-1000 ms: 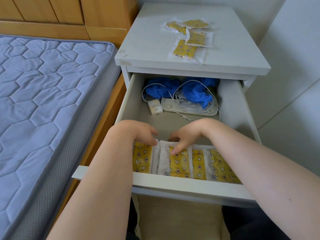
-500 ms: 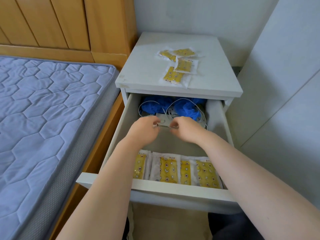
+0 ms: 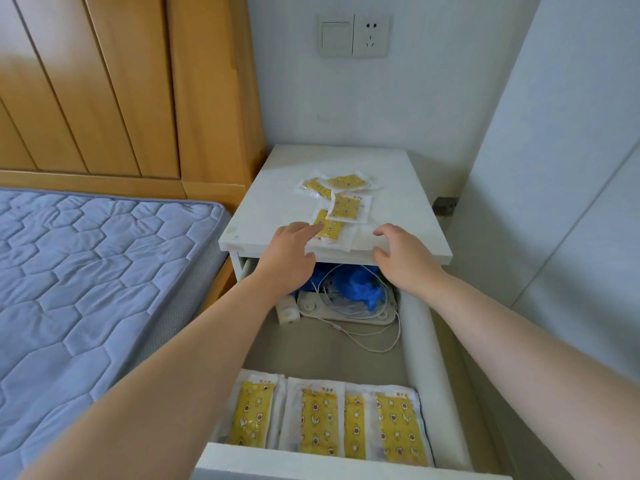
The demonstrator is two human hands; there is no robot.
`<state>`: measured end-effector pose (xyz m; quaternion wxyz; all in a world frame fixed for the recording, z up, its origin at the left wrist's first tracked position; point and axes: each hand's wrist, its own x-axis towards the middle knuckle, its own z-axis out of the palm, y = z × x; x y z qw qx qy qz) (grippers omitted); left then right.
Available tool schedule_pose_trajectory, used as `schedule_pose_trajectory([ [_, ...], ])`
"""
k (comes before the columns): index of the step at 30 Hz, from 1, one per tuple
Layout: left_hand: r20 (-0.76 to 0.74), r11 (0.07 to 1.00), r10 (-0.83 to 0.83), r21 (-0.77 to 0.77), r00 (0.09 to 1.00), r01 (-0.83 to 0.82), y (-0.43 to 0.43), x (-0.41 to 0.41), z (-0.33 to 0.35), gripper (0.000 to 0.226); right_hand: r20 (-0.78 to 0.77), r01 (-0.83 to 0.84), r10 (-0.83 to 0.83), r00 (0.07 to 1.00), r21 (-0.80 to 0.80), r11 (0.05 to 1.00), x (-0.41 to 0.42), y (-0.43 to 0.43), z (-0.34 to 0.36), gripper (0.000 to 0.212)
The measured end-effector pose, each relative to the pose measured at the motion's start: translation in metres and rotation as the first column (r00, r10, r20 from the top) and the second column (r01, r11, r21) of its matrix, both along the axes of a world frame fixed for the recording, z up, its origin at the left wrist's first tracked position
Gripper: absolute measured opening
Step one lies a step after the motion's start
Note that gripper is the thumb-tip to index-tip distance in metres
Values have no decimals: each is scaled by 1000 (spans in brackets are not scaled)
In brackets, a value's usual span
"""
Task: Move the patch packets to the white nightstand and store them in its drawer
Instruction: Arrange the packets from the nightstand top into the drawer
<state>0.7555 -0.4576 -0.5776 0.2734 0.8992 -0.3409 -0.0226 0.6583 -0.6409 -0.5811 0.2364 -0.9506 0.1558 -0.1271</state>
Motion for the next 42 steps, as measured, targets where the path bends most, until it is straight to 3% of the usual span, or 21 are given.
schedule_pose_trajectory([
  [4,-116,998,47,-40,992,-52,-20,18,9,71,-145,99,-87,986,79,992,24,-26,-1,45],
  [8,-357,978,84,-149,930,-145,-45,41,13,74,-152,120,-93,984,182,976,42,-40,-1,48],
  [10,-410,973,119,-134,904,-189,-55,54,11,80,-129,116,-88,988,228,967,49,-45,-2,50],
  [15,-385,972,170,-86,907,-218,-71,74,-3,100,-104,137,-114,988,256,957,62,-49,-9,57],
  [19,-253,994,100,-5,962,-105,-70,78,-11,106,-75,161,-157,985,59,985,66,-43,-16,60],
  [23,-298,998,-16,-58,954,-2,-59,90,-12,101,10,227,-227,974,9,974,78,-45,-11,49],
  [29,-142,996,68,-55,988,-76,-49,102,-14,90,200,316,-342,918,152,937,85,-45,-17,37],
  [33,-240,952,68,-274,968,-135,-40,105,-14,58,121,280,-302,946,167,945,89,-48,-18,50],
  [36,-239,938,64,-316,969,-140,-33,105,-16,55,-6,296,-299,954,146,944,94,-50,-15,63],
  [38,-192,955,87,-264,978,-136,-32,106,-18,63,-121,352,-343,932,70,933,102,-49,-12,76],
  [42,86,991,82,100,993,-90,-42,102,-25,79,-232,398,-382,895,25,917,124,-37,-6,91],
])
